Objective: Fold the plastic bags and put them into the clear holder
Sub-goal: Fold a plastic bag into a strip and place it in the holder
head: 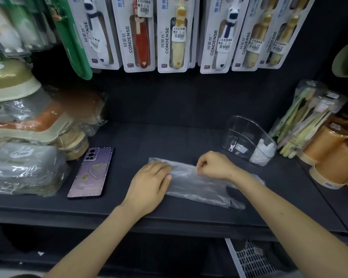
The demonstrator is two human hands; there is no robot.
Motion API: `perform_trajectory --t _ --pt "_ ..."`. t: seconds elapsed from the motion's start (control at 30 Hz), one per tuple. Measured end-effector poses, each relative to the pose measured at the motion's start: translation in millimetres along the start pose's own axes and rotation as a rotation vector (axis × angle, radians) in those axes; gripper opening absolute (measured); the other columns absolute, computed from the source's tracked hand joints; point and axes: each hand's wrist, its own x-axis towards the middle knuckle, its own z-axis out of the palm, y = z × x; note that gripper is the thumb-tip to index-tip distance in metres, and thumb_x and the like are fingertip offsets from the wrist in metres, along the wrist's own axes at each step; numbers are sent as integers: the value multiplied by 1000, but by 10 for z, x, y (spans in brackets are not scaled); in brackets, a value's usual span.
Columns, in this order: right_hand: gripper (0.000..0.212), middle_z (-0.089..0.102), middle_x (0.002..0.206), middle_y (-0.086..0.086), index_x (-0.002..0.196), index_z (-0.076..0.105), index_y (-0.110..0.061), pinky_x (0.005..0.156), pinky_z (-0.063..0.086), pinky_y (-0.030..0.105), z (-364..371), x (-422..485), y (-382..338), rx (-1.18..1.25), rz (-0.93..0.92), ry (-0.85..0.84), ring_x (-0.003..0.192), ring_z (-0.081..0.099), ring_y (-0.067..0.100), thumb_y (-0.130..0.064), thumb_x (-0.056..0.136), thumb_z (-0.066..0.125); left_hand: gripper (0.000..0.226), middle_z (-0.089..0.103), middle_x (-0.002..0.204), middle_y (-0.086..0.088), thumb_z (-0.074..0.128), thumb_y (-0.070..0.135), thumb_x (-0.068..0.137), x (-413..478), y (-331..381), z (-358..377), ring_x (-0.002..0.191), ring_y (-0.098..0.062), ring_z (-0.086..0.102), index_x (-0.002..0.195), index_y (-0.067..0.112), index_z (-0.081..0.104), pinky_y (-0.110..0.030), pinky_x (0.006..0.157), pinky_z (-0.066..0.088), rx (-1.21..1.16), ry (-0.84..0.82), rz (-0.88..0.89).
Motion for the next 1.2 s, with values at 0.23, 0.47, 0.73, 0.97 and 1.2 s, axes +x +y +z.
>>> perform_trajectory --t 0.23,0.47,0.73,0.97,1.2 --pt "16 65 80 -14 80 72 -17 61 41 15 -27 55 -7 20 11 -36 83 59 8 -11 80 57 91 0 161 3 -14 62 75 44 -20 9 148 -10 -5 154 19 3 -22 116 -12 100 -342 -100" --pt "10 63 70 -18 81 74 -12 72 48 22 -74 59 77 157 20 -38 77 60 5 -13 82 65 93 -10 161 3 -16 67 73 47 -5 22 141 -5 -20 153 20 -7 -26 116 -15 138 -392 -132" --pt "35 68 112 4 122 62 -16 95 46 33 -99 -127 131 110 35 177 104 62 21 -30 90 64 113 -10 161 3 -33 79 59 53 -9 48 146 -12 -16 152 22 -8 -30 118 -13 143 -403 -143" --pt "74 39 150 13 144 40 -9 119 -2 51 753 -391 -258 -471 -236 261 142 31 28 -47 92 3 104 -12 161 1 -21 79 64 57 5 44 146 -13 -16 152 26 -8 -28 117 -14 137 -413 -157" --pt "114 3 162 -3 154 3 -23 110 -23 51 569 -809 449 -463 148 206 149 -1 19 -69 60 -41 117 -10 161 1 -35 81 56 47 -27 53 147 -13 -14 154 26 -3 -30 118 -12 141 -413 -152"
